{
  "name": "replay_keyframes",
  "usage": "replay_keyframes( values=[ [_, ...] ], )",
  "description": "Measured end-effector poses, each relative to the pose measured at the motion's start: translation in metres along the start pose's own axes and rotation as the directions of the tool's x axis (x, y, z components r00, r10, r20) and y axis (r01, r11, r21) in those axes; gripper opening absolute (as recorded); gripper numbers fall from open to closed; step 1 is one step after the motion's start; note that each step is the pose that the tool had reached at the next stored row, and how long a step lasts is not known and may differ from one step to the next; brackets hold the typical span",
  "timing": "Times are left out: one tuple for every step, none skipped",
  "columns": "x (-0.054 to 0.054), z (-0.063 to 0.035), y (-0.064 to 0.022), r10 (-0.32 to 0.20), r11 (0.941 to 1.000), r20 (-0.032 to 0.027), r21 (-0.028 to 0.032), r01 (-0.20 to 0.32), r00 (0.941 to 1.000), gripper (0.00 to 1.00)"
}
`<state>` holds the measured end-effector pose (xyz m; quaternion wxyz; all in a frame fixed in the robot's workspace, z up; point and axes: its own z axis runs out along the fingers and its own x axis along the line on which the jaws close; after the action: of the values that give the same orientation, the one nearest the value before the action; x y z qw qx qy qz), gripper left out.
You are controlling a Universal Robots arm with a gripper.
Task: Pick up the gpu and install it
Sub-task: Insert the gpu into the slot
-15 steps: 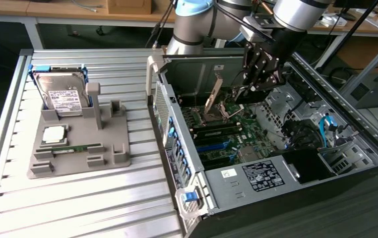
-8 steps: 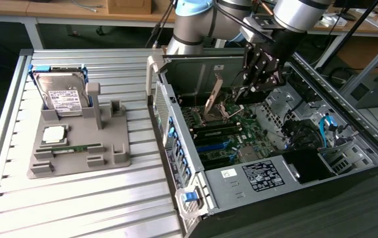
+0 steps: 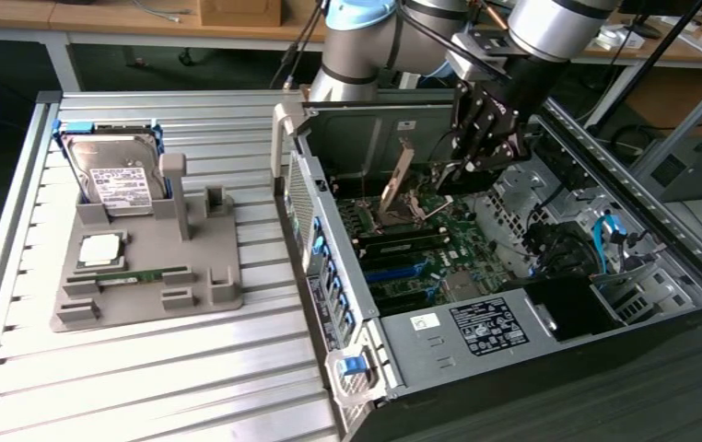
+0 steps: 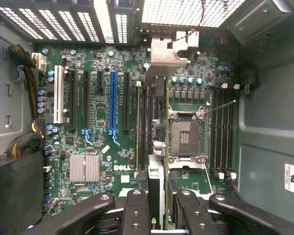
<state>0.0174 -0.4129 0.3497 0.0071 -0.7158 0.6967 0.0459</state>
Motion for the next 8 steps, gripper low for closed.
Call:
replay_keyframes(
  values=[
    [0.0002, 0.0001, 0.0000, 0.000, 1.0000, 0.0002, 0.0000, 0.000, 1.0000, 0.27],
    [0.0003, 0.0002, 0.0000, 0.000, 1.0000, 0.0004, 0.0000, 0.000, 1.0000, 0.27],
    [0.0005, 0.0003, 0.0000, 0.000, 1.0000, 0.0006, 0.0000, 0.000, 1.0000, 0.27],
    [0.0007, 0.0004, 0.0000, 0.000, 1.0000, 0.0007, 0.0000, 0.000, 1.0000, 0.27],
    [0.0009, 0.0005, 0.0000, 0.000, 1.0000, 0.0009, 0.0000, 0.000, 1.0000, 0.27],
    [0.0011, 0.0006, 0.0001, 0.000, 1.0000, 0.0010, 0.0000, 0.000, 1.0000, 0.27],
    [0.0012, 0.0007, 0.0001, 0.000, 1.0000, 0.0011, 0.0000, 0.000, 1.0000, 0.27],
    [0.0014, 0.0008, 0.0002, 0.000, 1.0000, 0.0012, 0.0000, 0.000, 1.0000, 0.27]
  ],
)
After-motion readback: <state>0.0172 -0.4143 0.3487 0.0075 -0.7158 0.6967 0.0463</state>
